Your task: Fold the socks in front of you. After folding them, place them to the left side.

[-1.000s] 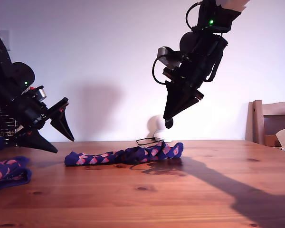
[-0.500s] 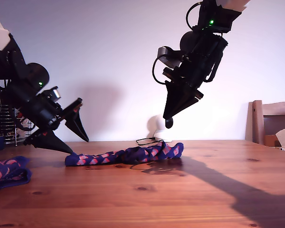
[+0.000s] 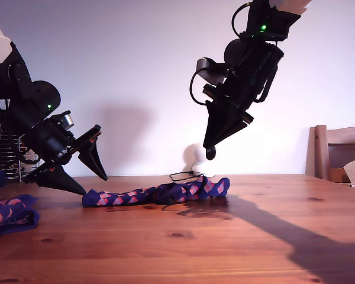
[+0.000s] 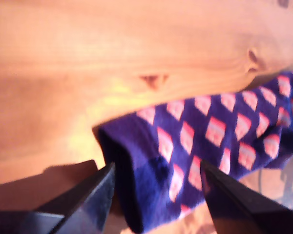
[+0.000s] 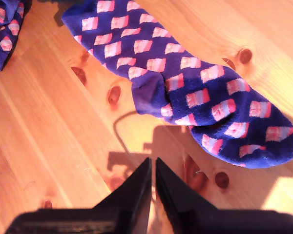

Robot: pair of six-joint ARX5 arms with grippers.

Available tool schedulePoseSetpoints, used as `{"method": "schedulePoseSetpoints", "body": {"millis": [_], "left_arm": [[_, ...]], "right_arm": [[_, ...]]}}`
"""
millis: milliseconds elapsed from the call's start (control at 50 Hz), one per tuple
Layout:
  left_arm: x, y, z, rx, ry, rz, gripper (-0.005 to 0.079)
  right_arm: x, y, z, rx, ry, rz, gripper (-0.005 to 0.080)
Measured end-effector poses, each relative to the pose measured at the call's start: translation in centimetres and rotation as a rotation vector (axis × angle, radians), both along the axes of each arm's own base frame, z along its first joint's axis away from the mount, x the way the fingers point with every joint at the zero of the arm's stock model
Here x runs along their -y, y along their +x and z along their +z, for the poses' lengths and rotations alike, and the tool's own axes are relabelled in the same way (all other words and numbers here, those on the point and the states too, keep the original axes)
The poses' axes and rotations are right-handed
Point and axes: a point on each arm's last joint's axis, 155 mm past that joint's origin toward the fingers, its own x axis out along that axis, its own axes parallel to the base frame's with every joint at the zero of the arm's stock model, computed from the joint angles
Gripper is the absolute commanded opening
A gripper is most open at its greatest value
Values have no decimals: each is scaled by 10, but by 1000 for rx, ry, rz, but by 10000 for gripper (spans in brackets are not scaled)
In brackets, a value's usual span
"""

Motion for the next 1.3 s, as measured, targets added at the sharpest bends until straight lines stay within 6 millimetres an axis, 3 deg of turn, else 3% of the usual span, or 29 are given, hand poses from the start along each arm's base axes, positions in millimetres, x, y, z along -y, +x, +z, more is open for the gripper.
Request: {"method": "schedulePoseSetpoints", "body": {"millis": [540,760,920,1100,1300], "left_arm": [[19,-6,2,-11,-28,-26,497],[20,-14,-5,-53,-21,-31,451],[19,-14,-11,-57,-8,-33,316],[23,-7,-7,-6,-1,-51,-30],[33,-7,-1,30,-23,-100,-20]], "right_arm": [[0,0,0,0,0,0,-11],[0,0,0,0,0,0,-11],[0,0,0,0,0,0,-11],[0,0,0,0,0,0,-11],[2,-3,-2,-12,-8,-2,-11]]}}
